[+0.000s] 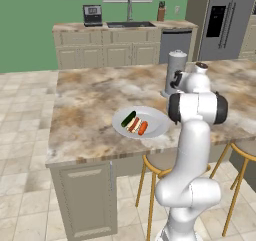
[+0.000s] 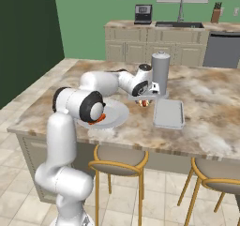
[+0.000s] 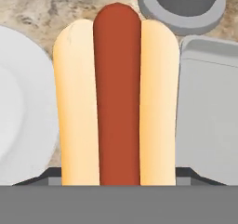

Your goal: Place one cooked food and one vegetable from the large plate to each tupperware container.

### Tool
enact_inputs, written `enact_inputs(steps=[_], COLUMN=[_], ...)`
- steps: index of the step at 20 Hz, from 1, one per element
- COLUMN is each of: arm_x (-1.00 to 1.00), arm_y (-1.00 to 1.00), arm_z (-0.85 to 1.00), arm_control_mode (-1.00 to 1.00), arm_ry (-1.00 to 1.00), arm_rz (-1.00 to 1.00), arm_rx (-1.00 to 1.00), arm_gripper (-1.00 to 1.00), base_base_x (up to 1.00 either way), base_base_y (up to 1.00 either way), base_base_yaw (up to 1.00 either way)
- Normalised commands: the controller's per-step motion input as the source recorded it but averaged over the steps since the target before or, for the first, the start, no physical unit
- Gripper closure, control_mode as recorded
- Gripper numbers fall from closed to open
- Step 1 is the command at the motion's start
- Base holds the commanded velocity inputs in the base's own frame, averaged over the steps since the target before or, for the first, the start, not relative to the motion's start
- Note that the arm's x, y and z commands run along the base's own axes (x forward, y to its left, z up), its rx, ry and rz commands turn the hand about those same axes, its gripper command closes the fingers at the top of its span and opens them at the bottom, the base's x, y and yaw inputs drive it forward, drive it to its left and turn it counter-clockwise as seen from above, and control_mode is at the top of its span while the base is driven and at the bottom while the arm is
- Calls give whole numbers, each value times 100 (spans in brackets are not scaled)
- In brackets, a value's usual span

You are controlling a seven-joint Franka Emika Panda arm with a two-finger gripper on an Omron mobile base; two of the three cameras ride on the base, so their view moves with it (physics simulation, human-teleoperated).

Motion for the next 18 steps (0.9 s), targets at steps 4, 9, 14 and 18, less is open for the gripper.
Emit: enact_inputs(steps=[4,9,14,18], arm_x=[-35,-27,10,25], arm_y=[-79,-36,-24,-37], arm_z=[-1,5,2,-1], arm_control_mode=[-100,-100,-100,-100], arm_ry=[-8,-3,9,18], arm_rz=[16,6,-4,-5], arm_rx=[-2,-16,-14,-5], arm_gripper=[100,100,100,100], base_base_x=[0,0,0,0], base_base_y=[0,0,0,0], base_base_yaw=[0,0,0,0])
